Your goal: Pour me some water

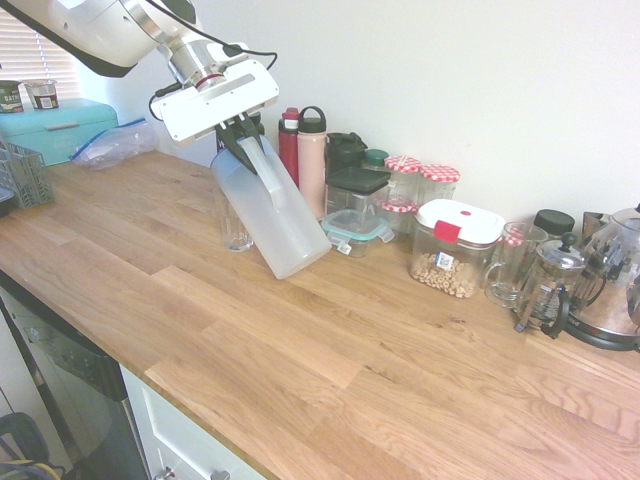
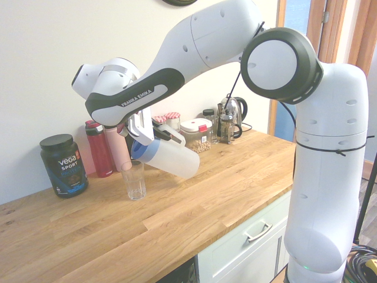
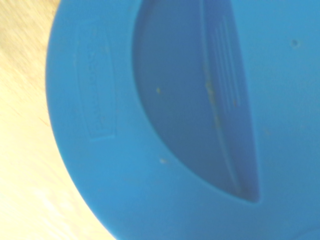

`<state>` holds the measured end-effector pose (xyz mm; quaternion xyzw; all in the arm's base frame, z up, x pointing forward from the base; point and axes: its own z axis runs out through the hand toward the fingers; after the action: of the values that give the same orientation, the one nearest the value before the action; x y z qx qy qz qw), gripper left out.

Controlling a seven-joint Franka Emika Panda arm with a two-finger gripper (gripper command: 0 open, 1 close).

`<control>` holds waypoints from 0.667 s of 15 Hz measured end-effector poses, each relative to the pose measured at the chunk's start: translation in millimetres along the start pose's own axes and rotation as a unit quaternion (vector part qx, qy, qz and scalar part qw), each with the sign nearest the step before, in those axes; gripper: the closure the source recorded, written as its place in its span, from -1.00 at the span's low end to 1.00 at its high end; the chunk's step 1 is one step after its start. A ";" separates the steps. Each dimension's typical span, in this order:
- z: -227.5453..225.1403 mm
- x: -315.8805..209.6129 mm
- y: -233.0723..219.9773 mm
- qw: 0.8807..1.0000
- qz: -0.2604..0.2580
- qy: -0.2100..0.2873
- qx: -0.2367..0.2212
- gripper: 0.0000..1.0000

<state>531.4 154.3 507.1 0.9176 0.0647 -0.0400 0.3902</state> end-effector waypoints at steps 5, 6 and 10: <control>-5.7 -1.9 -3.5 1.000 -0.004 0.004 -0.013 1.00; -6.0 -1.9 -3.5 1.000 -0.004 0.005 -0.013 1.00; -16.7 -10.6 19.2 0.999 0.023 0.024 0.034 1.00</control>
<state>524.2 152.3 533.7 0.9321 0.0512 -0.0109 0.3584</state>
